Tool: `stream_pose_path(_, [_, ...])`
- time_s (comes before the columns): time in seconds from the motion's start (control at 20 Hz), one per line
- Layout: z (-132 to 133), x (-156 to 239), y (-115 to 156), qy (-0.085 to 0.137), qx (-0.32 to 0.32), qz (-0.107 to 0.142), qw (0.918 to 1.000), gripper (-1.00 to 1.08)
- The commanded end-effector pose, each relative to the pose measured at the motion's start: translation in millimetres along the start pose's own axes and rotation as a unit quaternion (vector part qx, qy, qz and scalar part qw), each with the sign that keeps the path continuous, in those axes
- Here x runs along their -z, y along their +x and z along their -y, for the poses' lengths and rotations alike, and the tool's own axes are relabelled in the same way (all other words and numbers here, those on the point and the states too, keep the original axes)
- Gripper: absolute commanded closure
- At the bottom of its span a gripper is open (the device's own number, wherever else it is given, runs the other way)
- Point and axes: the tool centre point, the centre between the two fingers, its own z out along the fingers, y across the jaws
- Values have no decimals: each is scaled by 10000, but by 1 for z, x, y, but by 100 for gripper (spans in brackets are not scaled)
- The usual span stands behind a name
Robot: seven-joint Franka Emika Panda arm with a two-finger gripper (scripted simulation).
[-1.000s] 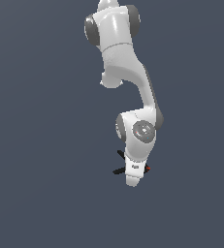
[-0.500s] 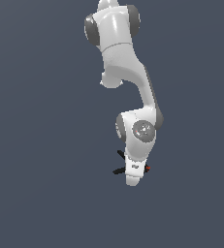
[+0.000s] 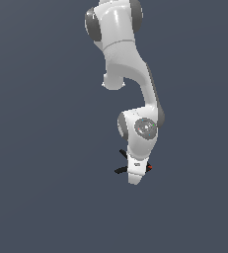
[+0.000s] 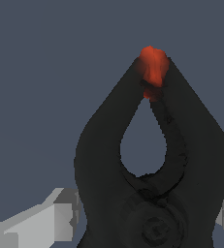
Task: Pick up the object and move it to a goal position.
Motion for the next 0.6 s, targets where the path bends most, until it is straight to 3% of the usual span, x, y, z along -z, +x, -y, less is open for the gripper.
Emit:
stream_pose_path(0.0, [8, 2, -1, -11, 0, -3, 10000, 108])
stream_pose_path(0.55, [65, 7, -8, -11, 0, -3, 10000, 108])
